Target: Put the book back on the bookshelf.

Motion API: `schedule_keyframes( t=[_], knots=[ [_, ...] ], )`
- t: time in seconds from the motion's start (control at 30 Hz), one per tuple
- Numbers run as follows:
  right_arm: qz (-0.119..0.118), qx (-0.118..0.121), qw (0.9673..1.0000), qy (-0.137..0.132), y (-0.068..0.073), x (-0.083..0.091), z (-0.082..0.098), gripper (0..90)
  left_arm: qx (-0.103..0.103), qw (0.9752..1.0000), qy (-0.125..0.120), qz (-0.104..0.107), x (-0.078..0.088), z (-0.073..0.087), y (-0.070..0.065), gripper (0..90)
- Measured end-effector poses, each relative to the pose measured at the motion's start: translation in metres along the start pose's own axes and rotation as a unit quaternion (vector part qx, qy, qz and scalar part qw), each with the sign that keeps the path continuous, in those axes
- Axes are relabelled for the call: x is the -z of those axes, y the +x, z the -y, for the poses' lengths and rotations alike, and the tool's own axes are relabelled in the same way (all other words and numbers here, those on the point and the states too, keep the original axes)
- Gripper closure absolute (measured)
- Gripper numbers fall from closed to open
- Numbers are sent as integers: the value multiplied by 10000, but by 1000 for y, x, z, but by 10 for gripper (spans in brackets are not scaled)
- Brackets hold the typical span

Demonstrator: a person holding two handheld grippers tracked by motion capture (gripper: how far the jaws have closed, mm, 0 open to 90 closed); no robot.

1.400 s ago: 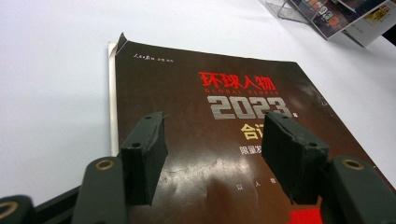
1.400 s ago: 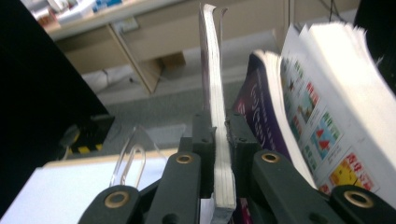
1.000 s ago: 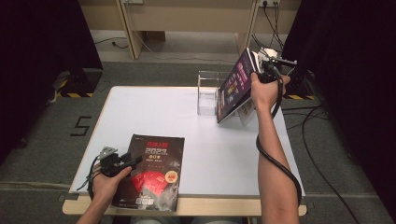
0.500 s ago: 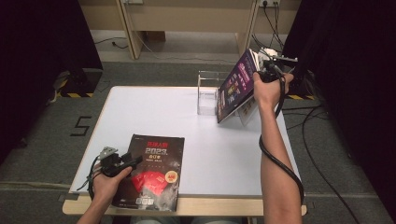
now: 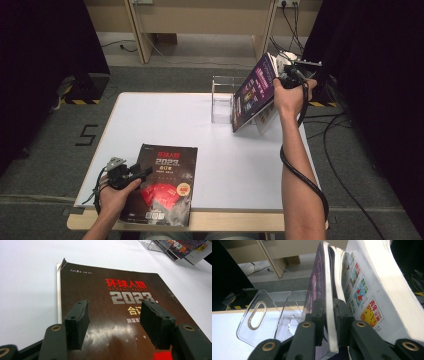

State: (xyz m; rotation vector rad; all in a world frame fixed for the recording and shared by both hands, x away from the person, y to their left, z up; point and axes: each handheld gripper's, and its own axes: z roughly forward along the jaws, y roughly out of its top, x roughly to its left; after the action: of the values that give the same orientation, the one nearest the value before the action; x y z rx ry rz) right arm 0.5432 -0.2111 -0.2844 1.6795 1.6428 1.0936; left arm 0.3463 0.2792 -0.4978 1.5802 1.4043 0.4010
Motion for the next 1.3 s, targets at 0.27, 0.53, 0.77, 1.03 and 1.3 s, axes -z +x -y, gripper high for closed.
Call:
schedule_keyframes(
  t=[0.27,0.53,0.77,1.03,1.3],
  knots=[
    [168,23,9997,-158,0,8,-4,749,14,10000,-16,1,0,0,0,393],
    [344,70,9980,-523,-1,14,0,633,12,10000,-34,-6,1,-1,-1,392],
    [112,-5,9977,-674,-2,22,4,592,15,10000,-34,-15,0,0,-2,383],
    [-47,14,9969,-786,-1,36,12,618,9,10000,-46,-28,0,0,-2,377],
    [-203,97,9956,-907,6,45,23,613,-1,10000,-72,-39,1,-1,-2,370]
  ],
)
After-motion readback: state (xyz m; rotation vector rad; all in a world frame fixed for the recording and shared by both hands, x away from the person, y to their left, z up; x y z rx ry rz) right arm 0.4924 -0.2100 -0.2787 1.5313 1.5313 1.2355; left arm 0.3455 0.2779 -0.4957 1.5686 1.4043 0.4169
